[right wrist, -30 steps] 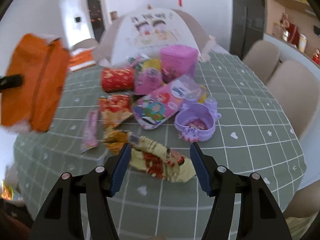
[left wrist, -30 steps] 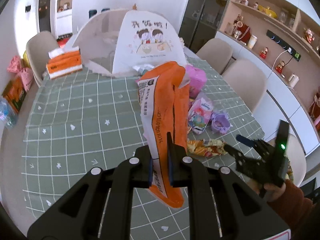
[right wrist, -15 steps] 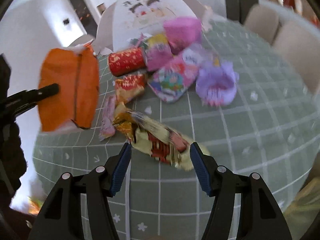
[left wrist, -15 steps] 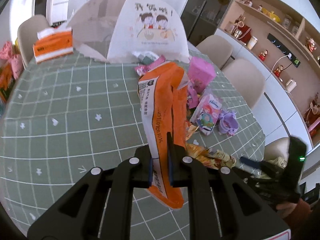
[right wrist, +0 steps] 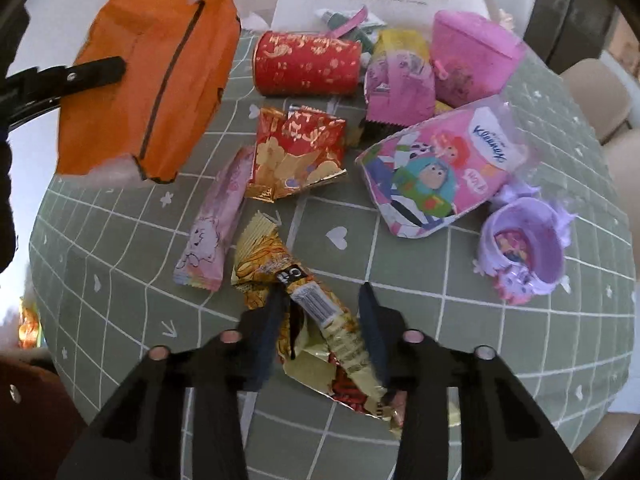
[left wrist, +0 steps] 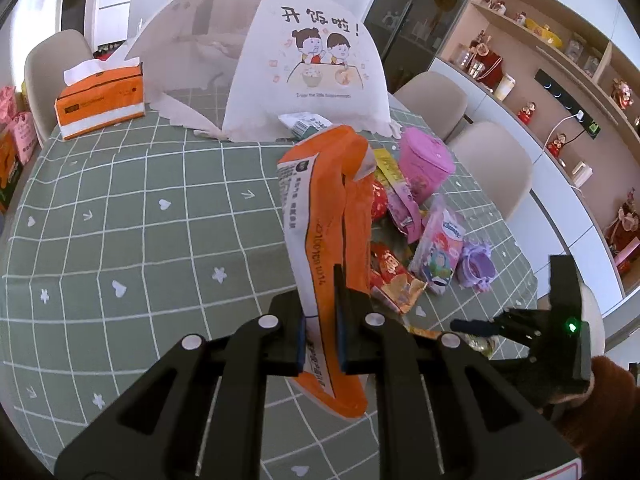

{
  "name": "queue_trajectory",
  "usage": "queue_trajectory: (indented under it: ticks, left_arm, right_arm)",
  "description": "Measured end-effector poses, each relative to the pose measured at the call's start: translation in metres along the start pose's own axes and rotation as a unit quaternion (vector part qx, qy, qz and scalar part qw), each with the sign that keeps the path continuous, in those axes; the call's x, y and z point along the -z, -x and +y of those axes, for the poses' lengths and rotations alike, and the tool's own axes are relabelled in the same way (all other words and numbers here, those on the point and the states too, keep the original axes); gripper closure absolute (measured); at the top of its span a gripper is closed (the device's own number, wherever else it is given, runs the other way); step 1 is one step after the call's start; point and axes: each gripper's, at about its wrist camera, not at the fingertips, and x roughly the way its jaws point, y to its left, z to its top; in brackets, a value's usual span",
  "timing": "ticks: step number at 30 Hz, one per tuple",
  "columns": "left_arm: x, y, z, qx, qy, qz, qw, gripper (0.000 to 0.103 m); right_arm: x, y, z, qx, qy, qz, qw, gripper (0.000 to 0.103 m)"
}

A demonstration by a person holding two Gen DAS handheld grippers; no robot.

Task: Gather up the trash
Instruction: 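Lift the orange bag with the left tool while the right tool grasps a yellow snack wrapper, then carry both items to the trash bin and open both tools to drop them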

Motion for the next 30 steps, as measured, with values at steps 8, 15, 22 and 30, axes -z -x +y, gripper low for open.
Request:
queue_trajectory:
  ticks: [8, 15, 22, 30]
  left_arm:
    - [-0.016, 0.006, -0.039, 0.016, -0.022, -0.026, 0.9993, 0.093]
    - [-0.013, 0.021, -0.136, 0.061, -0.074, -0.045, 0.9944, 0.093]
    - [-0.003, 0.015, -0.239, 0.123, -0.128, -0.029, 0.9837, 0.093]
    - [0.024, 0.006, -0.35, 0.192, -0.206, -0.002, 0.9596, 0.093]
  right_arm:
    - [0.014, 0.092, -0.021, 0.021, -0.064, -0.096, 0.993, 0.087]
    - [0.065, 0.183, -0.068, 0.083, -0.118, -0.191, 0.971, 0.087]
    - [0.127, 0.255, -0.111, 0.157, -0.151, -0.242, 0.945, 0.087]
    - [0.212, 0.311, -0.16, 0.211, -0.216, -0.275, 0.913, 0.087]
